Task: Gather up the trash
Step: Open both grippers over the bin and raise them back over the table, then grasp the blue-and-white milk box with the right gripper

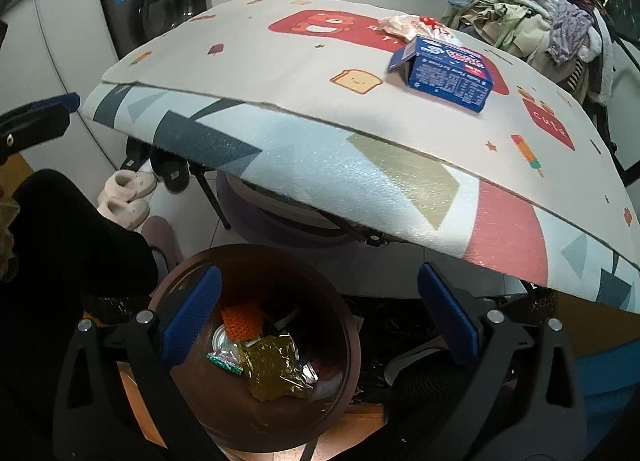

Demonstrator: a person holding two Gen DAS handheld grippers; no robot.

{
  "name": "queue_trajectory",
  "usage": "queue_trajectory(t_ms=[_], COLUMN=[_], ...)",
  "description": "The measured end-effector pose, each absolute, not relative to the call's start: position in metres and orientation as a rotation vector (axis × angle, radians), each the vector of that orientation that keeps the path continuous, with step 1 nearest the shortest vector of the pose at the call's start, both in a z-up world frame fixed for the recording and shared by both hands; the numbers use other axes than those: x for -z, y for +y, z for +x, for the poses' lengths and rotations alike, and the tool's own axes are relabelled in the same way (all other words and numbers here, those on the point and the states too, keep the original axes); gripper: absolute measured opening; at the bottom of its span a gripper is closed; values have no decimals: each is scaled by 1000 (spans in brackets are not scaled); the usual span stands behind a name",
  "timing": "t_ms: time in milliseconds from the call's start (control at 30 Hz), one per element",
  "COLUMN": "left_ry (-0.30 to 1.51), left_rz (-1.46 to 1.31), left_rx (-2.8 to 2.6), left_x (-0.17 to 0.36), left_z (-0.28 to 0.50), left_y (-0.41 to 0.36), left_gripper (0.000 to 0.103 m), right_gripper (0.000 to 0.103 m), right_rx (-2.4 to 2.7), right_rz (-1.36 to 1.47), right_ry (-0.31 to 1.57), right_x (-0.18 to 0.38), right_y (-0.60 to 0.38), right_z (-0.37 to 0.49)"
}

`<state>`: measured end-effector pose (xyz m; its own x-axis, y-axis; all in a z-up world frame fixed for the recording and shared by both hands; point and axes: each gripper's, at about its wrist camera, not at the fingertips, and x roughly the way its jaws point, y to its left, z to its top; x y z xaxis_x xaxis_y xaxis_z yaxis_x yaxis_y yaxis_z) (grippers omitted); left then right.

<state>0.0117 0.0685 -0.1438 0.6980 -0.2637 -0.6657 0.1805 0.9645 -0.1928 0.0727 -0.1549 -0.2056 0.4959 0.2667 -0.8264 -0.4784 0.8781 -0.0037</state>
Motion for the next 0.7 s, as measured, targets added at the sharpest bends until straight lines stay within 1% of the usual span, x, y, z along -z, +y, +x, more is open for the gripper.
queue_trajectory(t_ms=[333,700], left_ry=[764,686], left_rz=[-133,-111], left_rx=[246,196], left_x=[136,105], left_z=[24,60], left_y=[76,101], left_gripper=[97,97], right_gripper=[97,97], right_rx=[-427,-327], right_rz=[-184,-99], right_ry=[924,865], right_x=[186,154], right_y=[-169,-197], right_z=[92,143])
